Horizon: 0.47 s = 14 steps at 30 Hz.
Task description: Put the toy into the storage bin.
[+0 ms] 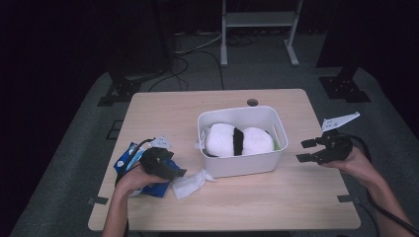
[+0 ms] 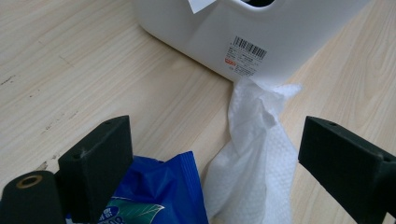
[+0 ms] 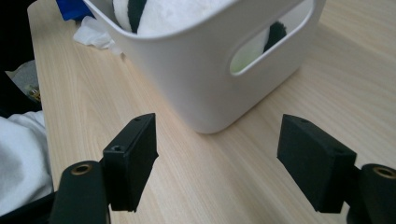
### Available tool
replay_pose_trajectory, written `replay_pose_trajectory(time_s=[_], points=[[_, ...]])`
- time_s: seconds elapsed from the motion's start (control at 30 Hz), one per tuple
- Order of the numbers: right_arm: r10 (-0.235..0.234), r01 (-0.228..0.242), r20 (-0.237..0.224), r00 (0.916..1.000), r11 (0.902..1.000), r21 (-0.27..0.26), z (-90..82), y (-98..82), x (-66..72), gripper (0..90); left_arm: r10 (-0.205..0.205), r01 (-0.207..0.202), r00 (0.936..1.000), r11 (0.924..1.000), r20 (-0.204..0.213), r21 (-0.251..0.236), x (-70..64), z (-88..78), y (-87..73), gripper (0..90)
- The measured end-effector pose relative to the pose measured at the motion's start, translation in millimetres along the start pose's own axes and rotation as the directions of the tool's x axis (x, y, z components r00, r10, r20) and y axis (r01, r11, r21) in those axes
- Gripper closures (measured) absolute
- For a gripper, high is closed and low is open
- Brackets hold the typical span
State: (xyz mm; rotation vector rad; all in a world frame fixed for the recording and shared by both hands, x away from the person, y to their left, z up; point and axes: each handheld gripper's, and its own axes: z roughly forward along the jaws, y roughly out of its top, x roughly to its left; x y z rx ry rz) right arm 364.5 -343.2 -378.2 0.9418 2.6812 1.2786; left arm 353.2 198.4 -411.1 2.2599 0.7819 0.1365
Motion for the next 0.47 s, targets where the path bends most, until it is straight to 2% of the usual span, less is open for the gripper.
replay_pose_trajectory(time_s=[0.47], points=[[0.048,-0.048,-0.004,0.9988,0.9988,-0.007,7.6,-30.9,-0.1,25.8,0.001,-0.001,1.0,1.0,0.0,0.0,-0.9,0.6,0.1,8.8]])
